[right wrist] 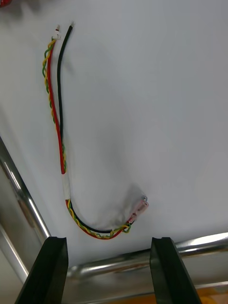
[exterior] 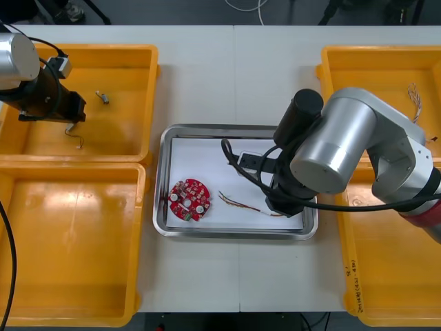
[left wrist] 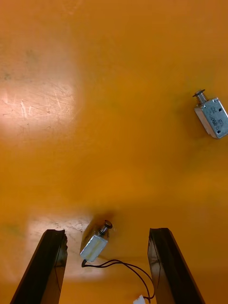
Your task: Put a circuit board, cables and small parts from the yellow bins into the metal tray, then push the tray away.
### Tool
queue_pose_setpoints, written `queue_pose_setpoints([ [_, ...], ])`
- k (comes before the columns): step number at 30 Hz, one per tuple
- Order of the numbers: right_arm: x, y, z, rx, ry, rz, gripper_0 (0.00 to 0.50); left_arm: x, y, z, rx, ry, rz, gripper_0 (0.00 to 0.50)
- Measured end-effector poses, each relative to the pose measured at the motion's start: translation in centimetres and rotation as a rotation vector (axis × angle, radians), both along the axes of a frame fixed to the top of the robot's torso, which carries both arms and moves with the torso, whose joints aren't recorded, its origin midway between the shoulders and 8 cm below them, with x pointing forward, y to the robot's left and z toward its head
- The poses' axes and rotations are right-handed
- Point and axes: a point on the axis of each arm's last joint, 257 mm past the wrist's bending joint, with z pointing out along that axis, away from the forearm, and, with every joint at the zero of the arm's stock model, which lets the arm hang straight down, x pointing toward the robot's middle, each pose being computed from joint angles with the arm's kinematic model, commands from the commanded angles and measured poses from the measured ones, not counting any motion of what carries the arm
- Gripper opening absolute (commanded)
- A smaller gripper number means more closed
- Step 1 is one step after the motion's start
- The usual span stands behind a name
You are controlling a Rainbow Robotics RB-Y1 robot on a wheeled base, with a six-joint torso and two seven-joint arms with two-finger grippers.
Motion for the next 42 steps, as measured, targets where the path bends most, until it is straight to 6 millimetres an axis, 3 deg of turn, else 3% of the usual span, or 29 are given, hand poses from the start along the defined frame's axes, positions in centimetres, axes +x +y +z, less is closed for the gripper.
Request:
queue_pose_setpoints([
  [6, 0.2, -1.1, 2.9, 0.01, 0.034, -0.038, 0.5, -0.1, -0.2, -0.4, 0.013, 0.009, -0.009, 0.5],
  [13, 1.7, -3.2, 7.0, 0.016, 0.007, -0.115, 0.5, -0.5, 0.4, -1.5, 0.014, 0.013, -0.001, 0.5],
  [21, 3.6, -4.1, 10.7, 0.089, -0.049, -0.197, 0.5, -0.8, 0.8, -2.4, 0.017, 0.013, 0.004, 0.5],
  [27, 4.6, -5.1, 12.5, 0.198, -0.063, -0.393, 0.5, -0.7, 1.1, -2.9, 0.021, 0.002, 0.003, 0.488],
  [28, 4.7, -5.3, 12.8, 0.212, -0.065, -0.419, 0.5, -0.7, 1.1, -2.9, 0.021, 0.002, 0.003, 0.266],
  [29, 4.9, -5.5, 13.0, 0.222, -0.068, -0.438, 0.5, -0.7, 1.1, -2.9, 0.021, 0.002, 0.003, 0.002],
  [34, 6.3, -7.6, 14.2, 0.26, -0.089, -0.528, 0.5, -0.7, 1.1, -2.9, 0.021, 0.0, 0.003, 0.0],
  [42, 8.5, -12.7, 15.1, 0.322, -0.087, -0.732, 0.5, -0.7, 1.1, -2.9, 0.021, 0.0, 0.003, 0.0],
])
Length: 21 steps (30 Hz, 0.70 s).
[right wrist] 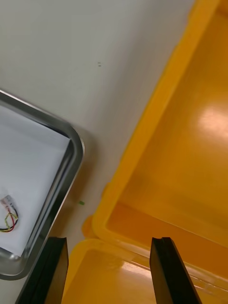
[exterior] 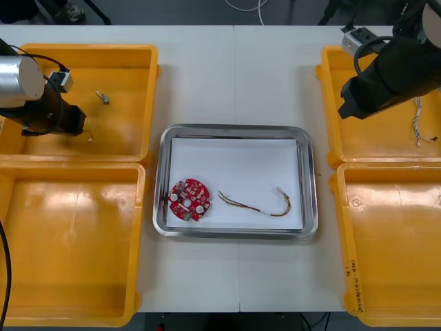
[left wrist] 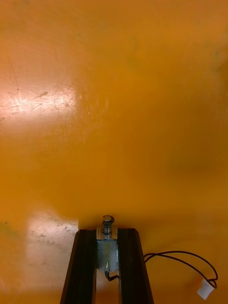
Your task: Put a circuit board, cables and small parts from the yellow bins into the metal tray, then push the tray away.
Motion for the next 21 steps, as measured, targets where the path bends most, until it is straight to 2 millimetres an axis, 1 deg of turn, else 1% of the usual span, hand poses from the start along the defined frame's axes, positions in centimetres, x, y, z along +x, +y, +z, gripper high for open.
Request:
queue_pose_setpoints([
  [5, 1.1, -3.5, 0.4, 0.007, 0.002, -0.11, 0.5, -0.1, -0.1, 0.0, -0.001, 0.005, -0.002, 0.0],
  [9, 1.9, -5.8, 0.6, 0.022, 0.013, -0.192, 0.5, -1.5, -0.7, 0.3, 0.001, 0.059, -0.016, 0.0],
  [15, 2.6, -8.7, 0.9, 0.05, 0.03, -0.297, 0.5, -2.8, -1.9, 3.1, 0.002, 0.082, -0.048, 0.0],
  [21, 3.0, -11.3, 0.4, 0.034, 0.058, -0.39, 0.5, -4.4, -2.7, 5.4, 0.042, 0.108, -0.078, 0.0],
])
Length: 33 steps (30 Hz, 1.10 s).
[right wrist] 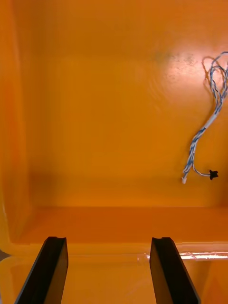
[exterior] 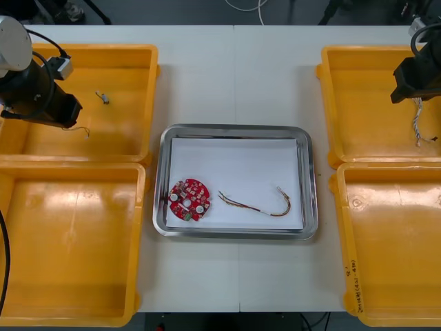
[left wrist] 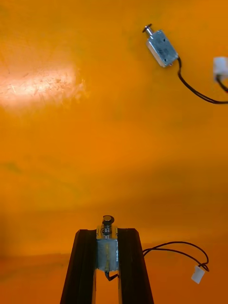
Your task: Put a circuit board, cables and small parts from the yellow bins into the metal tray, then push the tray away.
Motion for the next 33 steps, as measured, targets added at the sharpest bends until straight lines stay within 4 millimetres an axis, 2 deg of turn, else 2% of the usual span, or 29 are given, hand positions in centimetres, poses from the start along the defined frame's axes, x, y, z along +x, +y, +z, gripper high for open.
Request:
queue_pose_setpoints([
  [5, 0.2, -1.3, -0.5, 0.018, 0.036, -0.054, 0.5, -1.7, -0.6, 1.9, 0.044, 0.025, -0.026, 0.0],
  [9, 1.2, -2.1, -0.6, 0.056, 0.031, -0.091, 0.5, -3.0, -1.3, 3.5, 0.074, 0.032, -0.05, 0.0],
  [14, 2.3, -3.1, -0.8, 0.09, 0.011, -0.126, 0.5, -3.1, -2.9, 5.6, 0.099, -0.025, -0.09, 0.0],
  [18, 3.1, -3.8, -1.1, 0.122, -0.01, -0.154, 0.5, -2.8, -5.5, 6.8, 0.096, -0.08, -0.14, 0.0],
  [22, 3.5, -4.6, -1.7, 0.143, -0.01, -0.182, 0.5, -2.9, -8.7, 7.2, 0.1, -0.111, -0.204, 0.0],
  [28, 4.4, -6.0, -2.3, 0.163, -0.013, -0.228, 0.5, -3.6, -13.7, 6.2, 0.118, -0.117, -0.282, 0.0],
  [33, 5.3, -7.5, -2.3, 0.133, -0.048, -0.218, 0.5, -4.5, -17.4, 4.8, 0.071, -0.11, -0.215, 0.0],
])
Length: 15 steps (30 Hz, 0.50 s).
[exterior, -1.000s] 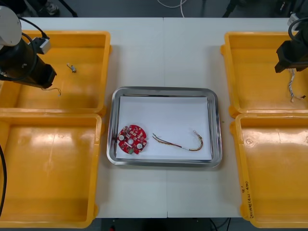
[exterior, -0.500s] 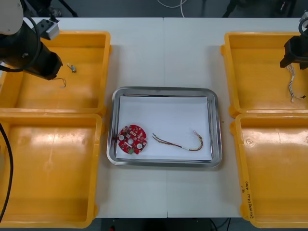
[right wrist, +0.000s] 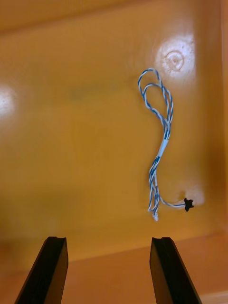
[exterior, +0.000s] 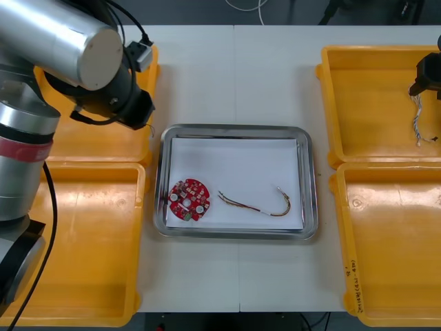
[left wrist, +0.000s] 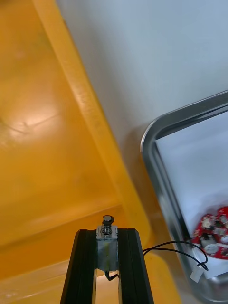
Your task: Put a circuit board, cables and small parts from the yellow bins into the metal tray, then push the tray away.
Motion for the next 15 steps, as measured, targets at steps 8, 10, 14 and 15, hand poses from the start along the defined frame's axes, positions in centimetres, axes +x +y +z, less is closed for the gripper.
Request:
queue_pose_setpoints([
  [8, 1.0, -1.9, -1.1, -0.029, -0.032, -0.027, 0.5, -2.0, -4.5, -3.2, -0.022, 0.052, 0.041, 0.0],
  [10, 1.4, -2.4, -1.4, -0.033, -0.045, -0.038, 0.5, -2.6, -5.3, -3.9, -0.001, 0.066, 0.013, 0.0],
  [14, 2.0, -3.4, -2.0, -0.052, -0.068, -0.045, 0.5, -3.4, -7.1, -5.1, -0.006, 0.088, -0.037, 0.0],
  [15, 2.0, -3.6, -2.1, -0.062, -0.069, -0.038, 0.5, -3.4, -7.6, -5.2, -0.019, 0.084, -0.039, 0.0],
])
